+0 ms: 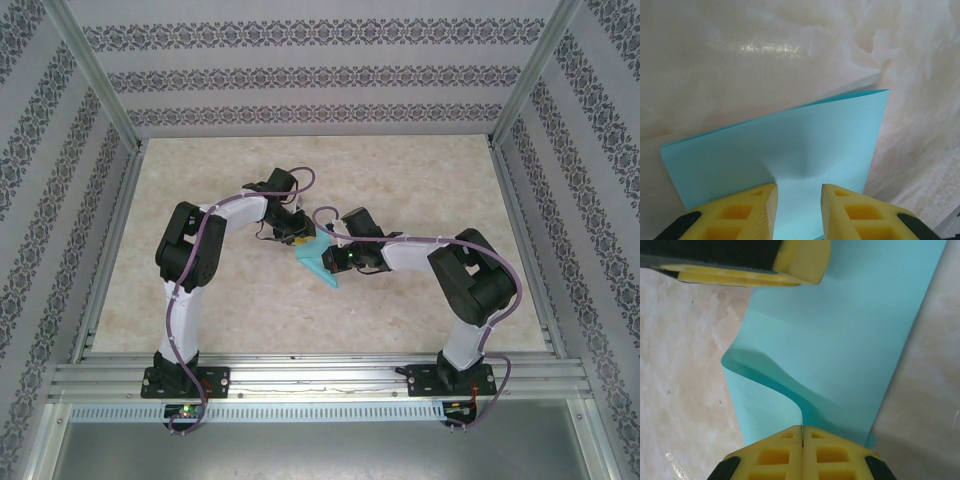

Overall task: Fold a paper plane with a square sheet of paper (pick it up from the middle)
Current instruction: Third fold the triangle at the center of the table.

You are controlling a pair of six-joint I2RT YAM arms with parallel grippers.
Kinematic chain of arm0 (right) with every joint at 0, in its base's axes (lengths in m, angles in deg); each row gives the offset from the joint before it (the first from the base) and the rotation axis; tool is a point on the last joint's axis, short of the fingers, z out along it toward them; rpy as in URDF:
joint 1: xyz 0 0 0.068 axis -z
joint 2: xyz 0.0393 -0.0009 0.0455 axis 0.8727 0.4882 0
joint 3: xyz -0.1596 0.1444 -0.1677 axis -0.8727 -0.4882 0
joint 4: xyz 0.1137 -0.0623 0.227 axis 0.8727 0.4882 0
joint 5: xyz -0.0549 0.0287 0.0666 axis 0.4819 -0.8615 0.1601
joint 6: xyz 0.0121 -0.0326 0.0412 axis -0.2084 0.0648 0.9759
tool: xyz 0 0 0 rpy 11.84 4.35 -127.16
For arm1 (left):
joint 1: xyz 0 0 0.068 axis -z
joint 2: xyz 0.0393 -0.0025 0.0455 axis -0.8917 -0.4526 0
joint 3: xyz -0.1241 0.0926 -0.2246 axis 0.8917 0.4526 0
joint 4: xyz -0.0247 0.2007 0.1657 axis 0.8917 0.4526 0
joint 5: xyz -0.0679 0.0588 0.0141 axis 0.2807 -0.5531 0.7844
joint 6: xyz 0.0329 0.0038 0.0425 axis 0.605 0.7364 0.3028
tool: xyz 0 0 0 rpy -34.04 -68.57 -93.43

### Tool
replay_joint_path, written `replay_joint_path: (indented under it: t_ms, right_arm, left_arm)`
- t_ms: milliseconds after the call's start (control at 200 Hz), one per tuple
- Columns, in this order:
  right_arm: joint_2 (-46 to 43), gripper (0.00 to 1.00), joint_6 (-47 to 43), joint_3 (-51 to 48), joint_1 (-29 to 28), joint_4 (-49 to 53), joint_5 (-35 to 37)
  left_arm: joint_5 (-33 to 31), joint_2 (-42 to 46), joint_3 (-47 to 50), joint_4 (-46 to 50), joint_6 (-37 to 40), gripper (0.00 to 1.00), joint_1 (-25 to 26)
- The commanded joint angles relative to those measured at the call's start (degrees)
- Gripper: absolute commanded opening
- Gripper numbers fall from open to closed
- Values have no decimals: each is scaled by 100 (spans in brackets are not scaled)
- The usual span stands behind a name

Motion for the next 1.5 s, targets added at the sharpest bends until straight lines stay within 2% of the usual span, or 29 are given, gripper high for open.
replay_joint_path:
  t_ms: [0,829,1494]
  right_arm:
    - [53,0,5,65,-34,77,100]
    - [-153,0,55,-137,-8,52,331]
    - [101,0,5,12,-7,205,409]
  left_arm:
    - [-53,-74,173,155,-44,31,18]
    - [-58,-59,247,144,-44,31,14]
    - [-45,-72,283,111,-82,32,15]
